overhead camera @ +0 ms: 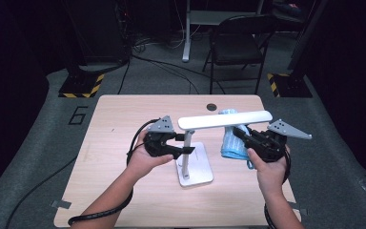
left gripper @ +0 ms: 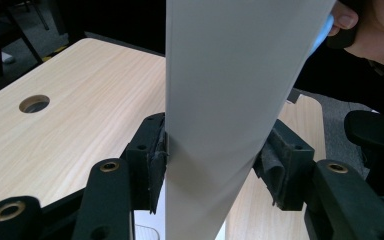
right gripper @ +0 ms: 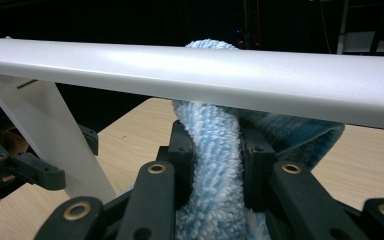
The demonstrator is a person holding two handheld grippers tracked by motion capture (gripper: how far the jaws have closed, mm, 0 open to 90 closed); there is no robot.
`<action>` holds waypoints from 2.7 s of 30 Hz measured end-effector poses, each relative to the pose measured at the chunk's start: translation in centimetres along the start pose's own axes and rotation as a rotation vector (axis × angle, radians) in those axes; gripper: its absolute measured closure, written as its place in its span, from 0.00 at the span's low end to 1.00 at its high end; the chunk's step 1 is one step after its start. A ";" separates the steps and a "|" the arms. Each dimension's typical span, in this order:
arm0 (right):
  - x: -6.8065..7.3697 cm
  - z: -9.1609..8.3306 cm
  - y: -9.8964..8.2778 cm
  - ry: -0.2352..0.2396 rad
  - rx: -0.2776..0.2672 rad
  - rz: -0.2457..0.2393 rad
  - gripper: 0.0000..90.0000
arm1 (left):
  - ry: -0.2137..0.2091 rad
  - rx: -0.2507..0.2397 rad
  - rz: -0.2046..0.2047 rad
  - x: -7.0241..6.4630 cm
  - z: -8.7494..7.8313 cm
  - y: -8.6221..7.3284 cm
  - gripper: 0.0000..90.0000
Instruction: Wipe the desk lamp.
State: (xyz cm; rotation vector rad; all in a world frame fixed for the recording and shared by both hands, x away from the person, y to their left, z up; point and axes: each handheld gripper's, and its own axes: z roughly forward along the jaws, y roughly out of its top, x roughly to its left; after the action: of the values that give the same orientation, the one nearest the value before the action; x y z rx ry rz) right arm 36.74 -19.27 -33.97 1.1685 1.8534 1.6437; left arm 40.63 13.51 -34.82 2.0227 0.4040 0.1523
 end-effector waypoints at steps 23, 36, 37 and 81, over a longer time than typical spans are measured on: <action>0.1 0.1 -0.1 0.005 -0.003 0.005 0.80 | 0.004 -0.027 0.037 -0.3 -0.2 2.9 0.58; 3.9 1.4 0.6 0.098 0.021 -0.077 0.80 | 0.030 -0.026 0.051 -0.6 -0.2 2.8 0.58; 4.0 1.4 0.7 0.094 0.025 -0.078 0.80 | 0.027 -0.027 0.049 -0.6 -0.3 2.8 0.58; -2.1 -1.3 0.6 -0.071 -0.014 0.023 0.80 | 0.025 -0.036 0.047 -0.5 -0.2 2.7 0.58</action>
State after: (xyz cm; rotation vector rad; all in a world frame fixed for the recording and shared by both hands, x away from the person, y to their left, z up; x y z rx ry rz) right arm 37.14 -21.73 -33.61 1.2306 1.7884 1.6037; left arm 40.70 12.43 -32.33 1.9975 0.3677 0.2127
